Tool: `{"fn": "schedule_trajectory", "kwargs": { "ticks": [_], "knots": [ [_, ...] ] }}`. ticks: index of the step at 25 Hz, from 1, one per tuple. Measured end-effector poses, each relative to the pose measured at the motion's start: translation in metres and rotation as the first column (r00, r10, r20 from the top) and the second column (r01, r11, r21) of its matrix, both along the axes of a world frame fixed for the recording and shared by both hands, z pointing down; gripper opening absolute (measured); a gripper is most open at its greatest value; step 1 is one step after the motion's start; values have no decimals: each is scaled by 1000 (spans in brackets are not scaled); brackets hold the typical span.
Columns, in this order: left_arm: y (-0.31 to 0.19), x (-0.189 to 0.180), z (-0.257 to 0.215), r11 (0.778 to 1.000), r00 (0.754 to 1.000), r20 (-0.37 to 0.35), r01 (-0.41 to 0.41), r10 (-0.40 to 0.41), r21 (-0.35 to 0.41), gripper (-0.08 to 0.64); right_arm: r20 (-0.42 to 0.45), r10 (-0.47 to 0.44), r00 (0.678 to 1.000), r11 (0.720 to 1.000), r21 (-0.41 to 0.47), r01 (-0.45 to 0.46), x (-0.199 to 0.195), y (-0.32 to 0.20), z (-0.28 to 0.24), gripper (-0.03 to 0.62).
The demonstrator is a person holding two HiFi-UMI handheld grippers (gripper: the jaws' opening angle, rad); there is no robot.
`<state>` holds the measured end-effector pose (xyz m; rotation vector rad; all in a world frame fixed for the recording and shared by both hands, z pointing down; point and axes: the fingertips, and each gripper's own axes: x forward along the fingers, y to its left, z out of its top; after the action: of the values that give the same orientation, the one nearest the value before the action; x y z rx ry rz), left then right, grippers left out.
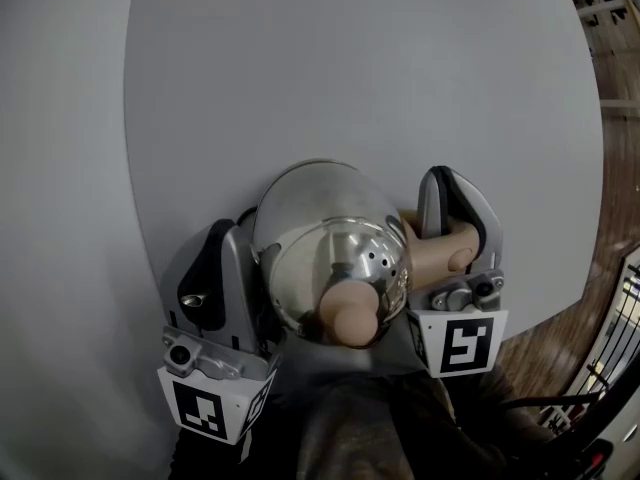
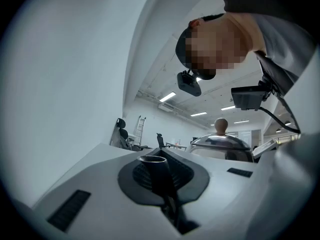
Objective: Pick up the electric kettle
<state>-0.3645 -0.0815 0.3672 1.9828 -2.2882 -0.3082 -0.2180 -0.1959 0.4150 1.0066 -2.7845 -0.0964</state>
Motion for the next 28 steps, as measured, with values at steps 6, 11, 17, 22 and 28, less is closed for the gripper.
{"fn": "schedule_trajectory", "kwargs": {
  "ticks": [6, 11, 17, 22, 28],
  "knots": [
    [4, -4, -7, 1000, 1000, 23, 15, -15, -6, -3, 9, -22, 1000, 1000, 5, 22, -10, 3, -6, 15],
    [3, -4, -41, 1000, 1000, 8, 22, -22, 14, -3, 44, -34, 998, 999, 3, 34, -12, 2, -36, 12],
    [12, 15, -88, 998, 998, 32, 47, -48, 29, -3, 65, -43, 997, 999, -1, 43, 5, 7, -74, 12],
    [38, 23, -128, 995, 996, 51, 73, -76, 61, -3, 85, -68, 994, 997, 33, 66, 8, 29, -116, 14],
    [62, 46, -216, 992, 992, 34, 120, -121, 44, -3, 142, -126, 982, 990, 77, 116, 21, 43, -210, 14]
  ]
}}
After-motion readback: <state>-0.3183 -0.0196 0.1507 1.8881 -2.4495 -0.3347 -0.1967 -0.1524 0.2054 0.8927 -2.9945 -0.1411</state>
